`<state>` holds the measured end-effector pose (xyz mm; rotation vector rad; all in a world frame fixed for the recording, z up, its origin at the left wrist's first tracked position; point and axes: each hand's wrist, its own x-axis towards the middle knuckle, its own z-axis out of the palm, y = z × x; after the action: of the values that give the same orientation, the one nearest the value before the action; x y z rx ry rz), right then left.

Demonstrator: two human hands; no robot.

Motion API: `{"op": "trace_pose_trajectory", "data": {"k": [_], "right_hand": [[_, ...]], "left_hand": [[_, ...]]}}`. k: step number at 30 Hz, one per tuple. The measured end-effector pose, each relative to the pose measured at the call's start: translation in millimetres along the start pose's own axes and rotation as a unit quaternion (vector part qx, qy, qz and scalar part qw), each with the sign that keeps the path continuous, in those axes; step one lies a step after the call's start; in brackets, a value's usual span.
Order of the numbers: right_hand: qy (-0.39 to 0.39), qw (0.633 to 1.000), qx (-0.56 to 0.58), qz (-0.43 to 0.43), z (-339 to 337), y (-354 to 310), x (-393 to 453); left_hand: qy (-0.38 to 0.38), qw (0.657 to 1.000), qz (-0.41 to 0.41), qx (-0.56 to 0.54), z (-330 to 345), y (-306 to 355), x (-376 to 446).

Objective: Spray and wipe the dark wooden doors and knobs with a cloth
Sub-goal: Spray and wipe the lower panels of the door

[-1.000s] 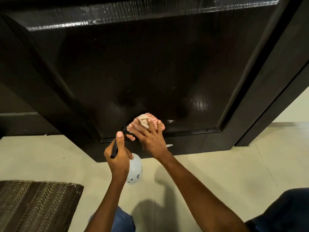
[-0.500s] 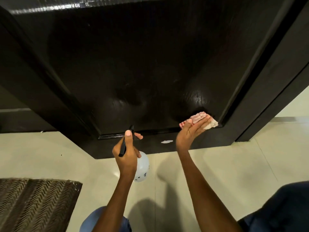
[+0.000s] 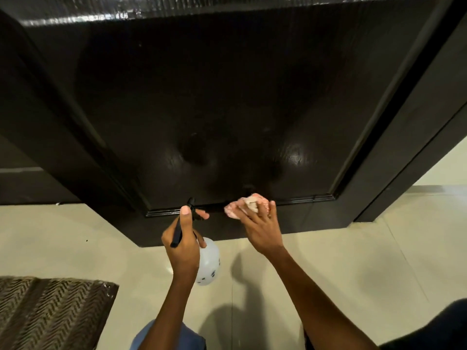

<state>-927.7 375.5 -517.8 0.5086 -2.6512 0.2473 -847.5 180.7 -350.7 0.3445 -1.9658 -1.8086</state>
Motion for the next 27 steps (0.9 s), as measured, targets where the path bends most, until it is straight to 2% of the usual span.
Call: {"op": "trace_pose_trajectory", "data": {"k": [4, 7, 11, 13, 15, 17, 18, 21, 25, 27], "right_hand": [[0.023, 0.966, 0.102, 0.237, 9, 32, -32], [-0.002, 0.958, 0.115, 0.263, 13, 36, -30], [0.080, 0.955, 0.131, 0.254, 3, 27, -31], [0.122, 0.918, 0.191, 0.325, -3, 26, -23], [0.160, 0.861, 0.258, 0.409, -6, 20, -9], [0.187, 0.840, 0.281, 0.424, 0, 0, 0], [0.186, 0.851, 0.272, 0.409, 5, -12, 3], [0.104, 0.921, 0.170, 0.336, 24, -41, 0], [0.055, 0.942, 0.137, 0.301, 25, -36, -14], [0.055, 0.950, 0.127, 0.282, 20, -19, -22]], "left_hand": [[-0.034, 0.999, 0.006, -0.022, 14, 2, -2], [-0.057, 0.998, 0.007, -0.019, 25, -4, -5], [-0.075, 0.997, 0.004, -0.019, 33, -5, -15], [-0.079, 0.997, -0.004, -0.023, 35, -2, -15], [-0.078, 0.997, -0.004, -0.018, 34, 0, -13], [-0.075, 0.997, -0.003, -0.011, 31, 1, -14], [-0.072, 0.997, -0.004, -0.006, 28, 1, -14], [-0.067, 0.998, -0.016, -0.001, 25, 1, -13], [-0.076, 0.996, -0.036, -0.002, 36, 1, -11], [-0.093, 0.995, -0.039, 0.000, 46, 1, -13]]}}
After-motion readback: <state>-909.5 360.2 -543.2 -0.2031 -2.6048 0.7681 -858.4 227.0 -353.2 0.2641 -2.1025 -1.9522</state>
